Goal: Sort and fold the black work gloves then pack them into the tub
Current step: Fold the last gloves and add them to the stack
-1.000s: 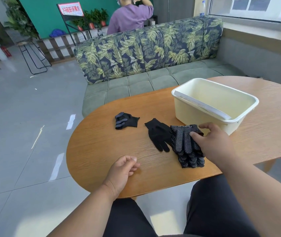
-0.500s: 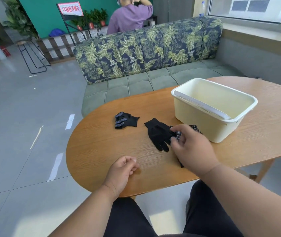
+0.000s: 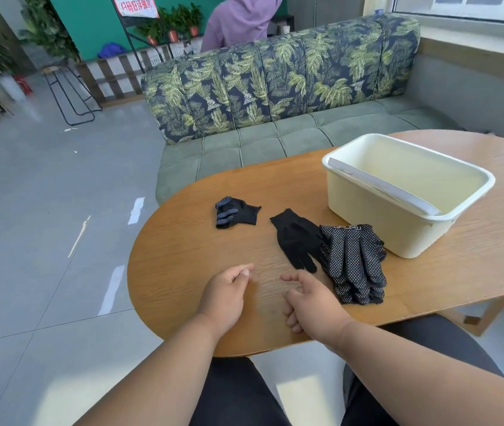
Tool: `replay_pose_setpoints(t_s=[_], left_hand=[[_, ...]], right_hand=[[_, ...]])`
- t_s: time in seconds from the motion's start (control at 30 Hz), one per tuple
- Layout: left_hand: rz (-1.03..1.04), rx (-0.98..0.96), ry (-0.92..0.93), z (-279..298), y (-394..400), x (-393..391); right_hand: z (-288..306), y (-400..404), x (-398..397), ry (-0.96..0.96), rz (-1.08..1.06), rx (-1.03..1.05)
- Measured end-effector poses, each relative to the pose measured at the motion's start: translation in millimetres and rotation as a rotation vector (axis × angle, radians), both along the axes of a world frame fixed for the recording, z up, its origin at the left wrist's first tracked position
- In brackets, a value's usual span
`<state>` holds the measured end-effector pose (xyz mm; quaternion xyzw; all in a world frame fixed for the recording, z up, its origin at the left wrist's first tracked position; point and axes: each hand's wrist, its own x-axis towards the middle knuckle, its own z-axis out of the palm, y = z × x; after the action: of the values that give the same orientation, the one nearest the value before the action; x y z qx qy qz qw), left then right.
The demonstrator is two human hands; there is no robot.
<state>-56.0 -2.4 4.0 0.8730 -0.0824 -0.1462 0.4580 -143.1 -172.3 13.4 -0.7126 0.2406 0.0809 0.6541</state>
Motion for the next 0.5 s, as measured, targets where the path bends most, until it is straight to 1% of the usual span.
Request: replay_pose_setpoints(t_s=[0.1,0.17,0.27,0.5], left_hand=[[-0.023,0.173,-0.123,2.0,-5.3,27.4],[-0.067,0.318,-0.169,4.2,-12.9,46.5],[-0.157,0.524,-0.173,8.2,-25.1,70.6],[-0.288,0.772,-0.178,11.2,-46.3,112.0]], right_hand=[[-0.6,-0.2,1.2,0.0,-0.005,0.043],[-0.9,-0.2,0.9,-0.007,-0.004,0.062],[-1.9,-1.5,2.1,-0.01,-0.007,0.084],[-8.3,-4.3,3.6,-0.026,0.009,0.053]])
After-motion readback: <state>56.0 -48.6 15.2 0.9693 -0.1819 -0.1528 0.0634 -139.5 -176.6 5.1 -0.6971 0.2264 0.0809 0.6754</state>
